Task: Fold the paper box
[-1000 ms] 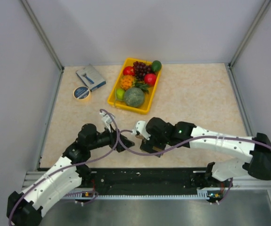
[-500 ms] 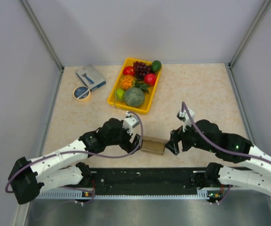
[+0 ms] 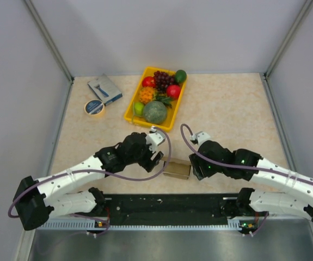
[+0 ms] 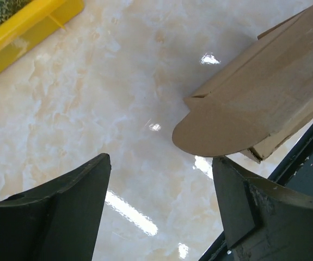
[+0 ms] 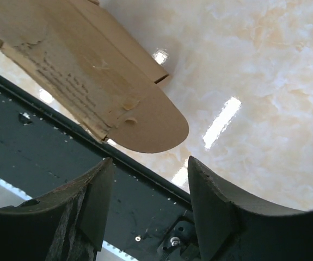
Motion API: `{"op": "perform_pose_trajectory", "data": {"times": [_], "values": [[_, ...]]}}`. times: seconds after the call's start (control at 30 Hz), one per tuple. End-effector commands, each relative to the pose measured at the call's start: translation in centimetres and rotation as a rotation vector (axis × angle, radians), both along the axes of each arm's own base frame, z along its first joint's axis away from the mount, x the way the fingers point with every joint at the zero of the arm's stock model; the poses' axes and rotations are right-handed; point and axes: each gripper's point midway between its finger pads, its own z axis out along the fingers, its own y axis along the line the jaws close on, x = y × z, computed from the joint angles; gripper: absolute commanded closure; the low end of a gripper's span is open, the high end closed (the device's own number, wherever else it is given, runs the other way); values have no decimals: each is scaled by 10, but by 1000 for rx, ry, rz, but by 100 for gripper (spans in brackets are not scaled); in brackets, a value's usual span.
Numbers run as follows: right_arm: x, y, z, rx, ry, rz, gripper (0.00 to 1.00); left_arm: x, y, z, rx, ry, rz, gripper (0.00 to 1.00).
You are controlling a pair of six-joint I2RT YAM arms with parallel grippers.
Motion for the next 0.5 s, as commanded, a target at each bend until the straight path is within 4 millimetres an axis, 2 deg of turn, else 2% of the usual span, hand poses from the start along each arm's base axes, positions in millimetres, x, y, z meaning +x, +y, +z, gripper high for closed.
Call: {"op": "perform_pose_trajectory", "data": {"times": [0.0, 0.17, 0.4, 0.47], "values": [[16, 2, 18, -15, -69, -11, 44, 9, -11, 22, 51, -62, -94, 18], [18, 12, 17, -37, -74, 53, 45, 0, -30, 30, 40, -82, -251, 18], [26, 21, 17, -30, -114, 80, 47, -3, -40, 29, 37, -58, -305, 34], [27, 23, 17, -26, -116, 85, 52, -6, -44, 26, 31, -37, -315, 40]]}}
